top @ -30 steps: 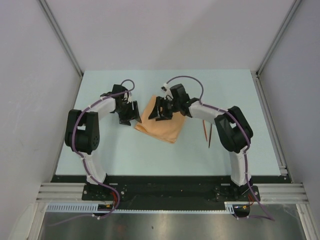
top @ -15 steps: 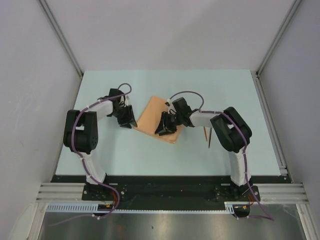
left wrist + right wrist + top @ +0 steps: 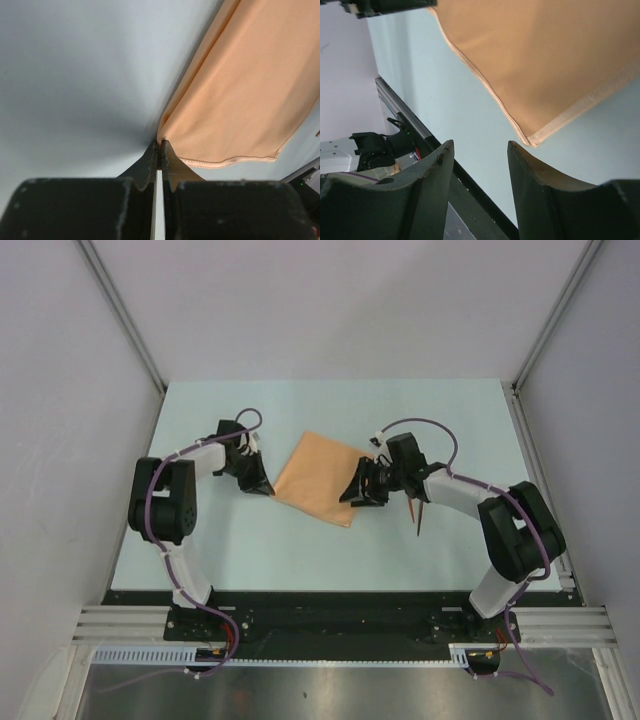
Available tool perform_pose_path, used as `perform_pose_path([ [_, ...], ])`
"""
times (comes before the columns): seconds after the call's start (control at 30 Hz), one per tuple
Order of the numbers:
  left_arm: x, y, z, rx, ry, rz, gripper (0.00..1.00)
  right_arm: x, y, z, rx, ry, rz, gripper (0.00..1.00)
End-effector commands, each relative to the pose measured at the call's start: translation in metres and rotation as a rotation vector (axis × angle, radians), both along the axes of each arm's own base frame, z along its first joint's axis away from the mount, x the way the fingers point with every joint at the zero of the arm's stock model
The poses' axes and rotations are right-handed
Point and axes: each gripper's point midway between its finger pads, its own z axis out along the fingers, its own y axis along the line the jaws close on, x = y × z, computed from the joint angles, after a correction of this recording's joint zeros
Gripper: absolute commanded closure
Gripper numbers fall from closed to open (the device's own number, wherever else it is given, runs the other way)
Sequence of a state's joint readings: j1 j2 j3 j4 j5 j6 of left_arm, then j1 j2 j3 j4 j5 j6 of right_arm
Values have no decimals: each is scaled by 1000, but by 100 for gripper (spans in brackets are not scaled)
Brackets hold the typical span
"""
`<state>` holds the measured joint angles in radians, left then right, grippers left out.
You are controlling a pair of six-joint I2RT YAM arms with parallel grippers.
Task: Fold the napkin into a case and place the utensils inside
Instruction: Smooth out the square-folded napkin at the center of the board.
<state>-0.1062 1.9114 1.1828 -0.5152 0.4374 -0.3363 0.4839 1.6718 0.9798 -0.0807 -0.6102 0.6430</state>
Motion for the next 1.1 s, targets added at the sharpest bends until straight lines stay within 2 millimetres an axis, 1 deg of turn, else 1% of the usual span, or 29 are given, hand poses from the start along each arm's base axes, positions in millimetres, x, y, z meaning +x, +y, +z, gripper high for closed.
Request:
perform_pose_path([
  [0.0, -21, -9, -8, -24, 41, 17, 98, -7, -10, -11, -39, 20, -22, 48],
  [0.07, -36, -20, -7, -45, 48, 30, 100, -9, -18, -20, -92, 36, -49, 49],
  [0.1, -61, -25, -9, -71, 97, 84, 100, -14, -25, -27, -124, 69, -61, 49],
  [0.13, -73, -35, -8, -87, 96, 91, 100, -15, -30, -29, -148, 74, -83, 49],
  [0.17, -74, -39, -8, -95, 58, 118, 100, -17, -36, -30, -164, 82, -99, 48],
  [0.2, -103, -39, -22, -91, 135, 186, 100, -24, -45, -36, -194, 109, -114, 47],
  [0.23, -106, -48, -11, -109, 75, 187, 100, -25, -53, -39, -229, 103, -135, 47],
  [0.27, -115, -47, -16, -83, 72, 221, 100, -31, -62, -33, -252, 100, -148, 47],
  [0.3, -135, -45, -23, -69, 112, 273, 100, -36, -72, -37, -283, 97, -152, 47],
  [0.33, -144, -54, -14, -80, 76, 253, 100, -37, -80, -37, -314, 80, -167, 47],
  [0.37, -148, -52, -15, -55, 62, 273, 100, -43, -87, -35, -337, 81, -172, 47],
  [0.4, -164, -56, -19, -51, 87, 278, 100, -45, -95, -36, -354, 79, -180, 47],
  [0.43, -165, -62, -10, -80, 51, 275, 100, -46, -99, -36, -365, 67, -174, 47],
  [0.47, -168, -65, -9, -85, 46, 283, 100, -49, -101, -34, -364, 64, -169, 46],
  [0.53, -175, -60, -12, -46, 40, 289, 94, -55, -105, -36, -369, 61, -157, 47],
  [0.57, -175, -60, -9, -53, 31, 298, 92, -55, -107, -36, -366, 57, -158, 47],
  [0.6, -178, -58, -10, -51, 33, 296, 88, -57, -106, -36, -359, 52, -156, 48],
  [0.63, -179, -58, -9, -51, 39, 294, 75, -60, -106, -38, -350, 63, -152, 50],
  [0.7, -178, -62, -1, -69, 29, 270, 57, -60, -103, -41, -340, 77, -145, 52],
  [0.73, -183, -60, -1, -57, 49, 261, 46, -60, -101, -42, -337, 83, -141, 55],
  [0.77, -180, -62, 8, -61, 21, 231, 42, -59, -100, -42, -331, 81, -140, 57],
  [0.8, -189, -55, 7, -19, 49, 222, 40, -59, -98, -44, -328, 90, -135, 59],
  [0.87, -185, -46, 14, 31, -1, 186, 39, -59, -96, -46, -336, 91, -123, 62],
  [0.9, -181, -43, 25, 42, -32, 178, 38, -59, -96, -50, -345, 99, -121, 62],
  [0.93, -176, -39, 29, 66, -70, 173, 38, -58, -96, -51, -346, 100, -121, 63],
  [0.97, -165, -40, 42, 75, -128, 137, 40, -57, -94, -50, -343, 93, -116, 64],
  [1.0, -161, -34, 43, 106, -132, 136, 43, -55, -93, -50, -346, 92, -118, 64],
  [1.03, -154, -34, 48, 115, -162, 100, 48, -54, -93, -52, -353, 96, -118, 66],
  [1.07, -143, -42, 60, 83, -192, 77, 52, -52, -92, -52, -352, 90, -119, 68],
])
